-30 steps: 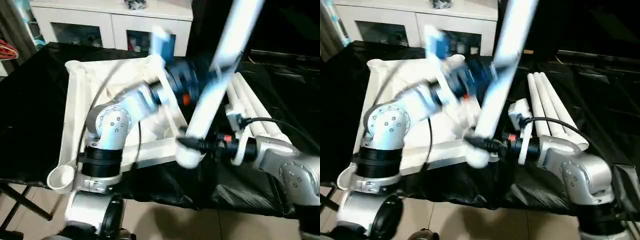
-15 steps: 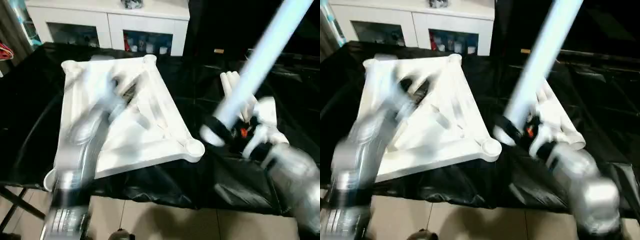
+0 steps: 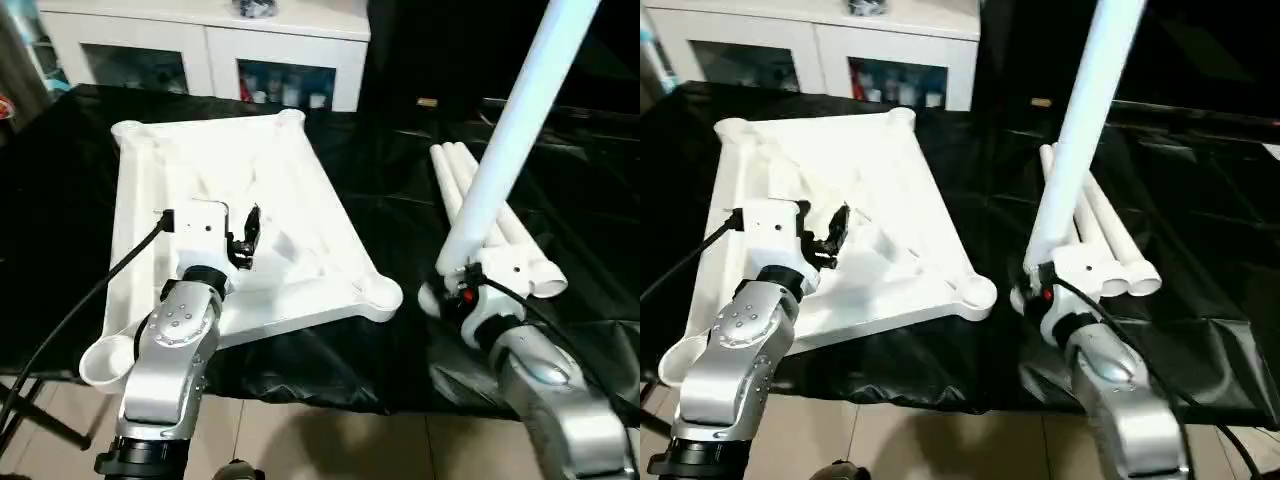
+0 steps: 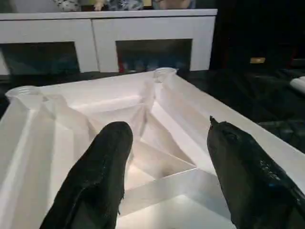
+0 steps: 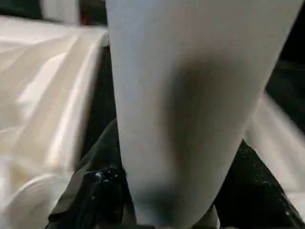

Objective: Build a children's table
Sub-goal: Pick table leg

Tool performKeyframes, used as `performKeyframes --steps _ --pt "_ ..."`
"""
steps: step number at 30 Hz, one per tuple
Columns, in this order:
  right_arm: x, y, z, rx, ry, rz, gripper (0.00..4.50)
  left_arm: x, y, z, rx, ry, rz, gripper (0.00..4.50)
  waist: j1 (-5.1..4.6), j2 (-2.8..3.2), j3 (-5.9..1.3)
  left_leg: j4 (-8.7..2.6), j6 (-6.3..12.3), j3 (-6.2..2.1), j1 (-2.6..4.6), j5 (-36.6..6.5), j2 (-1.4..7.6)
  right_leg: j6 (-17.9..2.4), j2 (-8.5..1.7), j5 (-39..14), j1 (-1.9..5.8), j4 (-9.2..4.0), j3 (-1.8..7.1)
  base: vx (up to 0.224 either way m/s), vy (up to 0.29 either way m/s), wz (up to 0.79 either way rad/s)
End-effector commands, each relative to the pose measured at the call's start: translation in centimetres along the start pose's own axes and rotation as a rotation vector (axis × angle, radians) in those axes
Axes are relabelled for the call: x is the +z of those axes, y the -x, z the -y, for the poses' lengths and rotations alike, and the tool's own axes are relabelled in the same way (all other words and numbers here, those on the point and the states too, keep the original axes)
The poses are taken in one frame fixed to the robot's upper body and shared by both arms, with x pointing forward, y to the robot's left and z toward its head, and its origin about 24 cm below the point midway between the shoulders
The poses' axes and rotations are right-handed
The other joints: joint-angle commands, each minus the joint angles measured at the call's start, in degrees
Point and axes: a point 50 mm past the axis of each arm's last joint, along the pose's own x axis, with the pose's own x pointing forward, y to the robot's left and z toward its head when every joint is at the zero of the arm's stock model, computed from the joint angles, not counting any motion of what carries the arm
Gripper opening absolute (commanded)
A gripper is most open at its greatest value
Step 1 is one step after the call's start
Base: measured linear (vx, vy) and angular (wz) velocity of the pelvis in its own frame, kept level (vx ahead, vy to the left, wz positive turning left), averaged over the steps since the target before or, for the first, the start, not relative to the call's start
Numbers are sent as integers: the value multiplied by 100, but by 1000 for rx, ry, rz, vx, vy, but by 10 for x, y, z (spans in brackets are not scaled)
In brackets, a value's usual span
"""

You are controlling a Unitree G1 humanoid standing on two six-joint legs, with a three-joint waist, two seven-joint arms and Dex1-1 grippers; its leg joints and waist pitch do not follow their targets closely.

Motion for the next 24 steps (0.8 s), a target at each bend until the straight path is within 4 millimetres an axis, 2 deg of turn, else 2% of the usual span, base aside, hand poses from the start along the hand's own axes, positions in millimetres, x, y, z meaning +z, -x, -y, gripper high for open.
performKeyframes --steps 1,2,3,5,6,7,8,9,10,11,12,13,14,15,16,17,18,19,20,21,22,23,24 --pt "-4 2 9 -30 -83 -50 194 7 1 2 11 -8 15 295 17 164 -312 -467 -389 -168 195 -1695 250 -458 -346 -739 60 -465 173 0 0 0" --pt "-4 2 9 -30 -83 -50 194 7 1 2 11 -8 15 295 -8 117 -307 -468 -358 -154 205 -1752 249 -461 -315 -664 55 -496 171 0 0 0" --pt "-7 4 8 67 -135 -95 194 6 3 4 3 -10 6 295 7 110 -313 -458 -331 -163 198 -1754 242 -488 -317 -551 84 -470 166 0 0 0" --pt "-9 7 6 136 -144 -107 194 4 4 9 -3 -23 -2 295 28 307 -312 -463 -353 -183 202 -1841 246 -521 -327 -496 74 -478 166 0 0 0" --pt "-8 8 6 140 -125 -104 194 4 5 11 -9 -27 -6 295 -4 215 -299 -469 -361 -177 189 -1929 257 -535 -316 -524 101 -508 157 0 0 0" --pt "-6 10 6 132 -125 -98 194 4 5 15 -12 -26 -6 295 1 240 -309 -458 -328 -171 171 -1806 245 -586 -334 -529 119 -500 164 0 0 0" --pt "-5 11 6 122 -131 -88 194 3 6 17 -15 -28 -7 295 4 224 -308 -448 -296 -159 166 -1756 237 -599 -339 -565 120 -509 167 0 0 0" --pt "-5 11 6 108 -147 -75 194 1 6 19 -18 -29 -5 295 12 245 -307 -442 -250 -152 159 -1694 237 -622 -354 -717 111 -520 176 0 0 0" --pt "-5 12 7 101 -154 -70 194 1 7 21 -20 -30 -4 295 -28 131 -299 -441 -203 -130 147 -1690 236 -607 -343 -943 111 -552 174 0 0 0" --pt "-6 14 8 87 -161 -69 194 -1 7 23 -16 -19 -9 295 -4 186 -311 -440 -201 -144 154 -1642 243 -619 -367 -1007 117 -524 176 0 0 0" --pt "-6 14 7 72 -150 -76 194 -1 7 26 -28 3 -10 295 -41 144 -299 -458 -260 -151 173 -1624 269 -588 -305 -1092 88 -541 151 0 0 0" --pt "-6 14 7 72 -150 -76 194 -1 7 26 -28 3 -10 295 -41 144 -299 -458 -260 -151 173 -1624 269 -588 -305 -1092 88 -541 151 0 0 0" --pt "-5 13 4 82 -155 -86 194 0 4 29 -37 -4 -9 295 -73 221 -312 -498 -484 -237 238 -1743 332 -581 -162 -936 83 -496 65 0 0 0" --pt "-6 11 5 91 -116 -94 194 0 1 32 -36 3 -7 295 -156 315 -276 -728 -234 -611 -6 -2273 269 -728 -111 -711 276 -359 -325 0 0 0" --pt "-6 11 5 91 -115 -94 194 0 1 32 -36 4 -7 295 -217 380 -302 -772 -135 -861 103 -2665 409 -834 -86 -678 237 -299 -385 0 0 0" --pt "-6 11 5 92 -104 -94 194 0 0 33 -35 12 -3 295 -302 436 -310 -824 -33 -1100 188 -2956 533 -1023 -53 -663 180 -176 -423 -13 -58 47" --pt "-6 9 6 87 -97 -97 194 -1 -3 30 -28 42 4 295 -455 482 -280 -943 221 -1492 202 -3288 638 -1217 -2 -861 158 129 -417 -11 -92 55" --pt "-6 7 7 81 -113 -98 194 -2 -5 27 -25 27 -2 295 -560 353 -273 -892 482 -1337 369 -3073 870 -1210 -120 -904 64 81 -245 -11 -92 55" --pt "-5 6 7 79 -126 -97 194 -3 -6 26 -24 5 -8 295 -536 280 -226 -872 629 -1252 249 -3019 791 -1203 -219 -791 135 97 -174 -4 -143 37" --pt "-6 5 8 78 -125 -102 194 -3 -6 24 -18 -17 -15 295 -474 163 -200 -634 496 -881 101 -2929 406 -1470 -409 -888 159 -357 -17 14 -196 18" --pt "-6 5 8 78 -123 -103 194 -3 -6 23 -17 -20 -16 295 -417 48 -210 -322 353 -597 -9 -2521 53 -1560 -565 -1391 226 -658 44 2 -296 15" --pt "-5 3 6 94 -107 -110 194 -2 -7 18 -5 -19 -24 295 -136 -45 -256 127 254 -324 -15 -898 -156 -815 -883 -2491 327 -857 145 0 -206 0" --pt "-5 2 4 112 -103 -112 194 -3 -8 15 7 -21 -42 295 -7 -140 -273 53 205 -288 -141 -285 -80 139 -807 -2898 393 -785 219 -17 -165 -5"
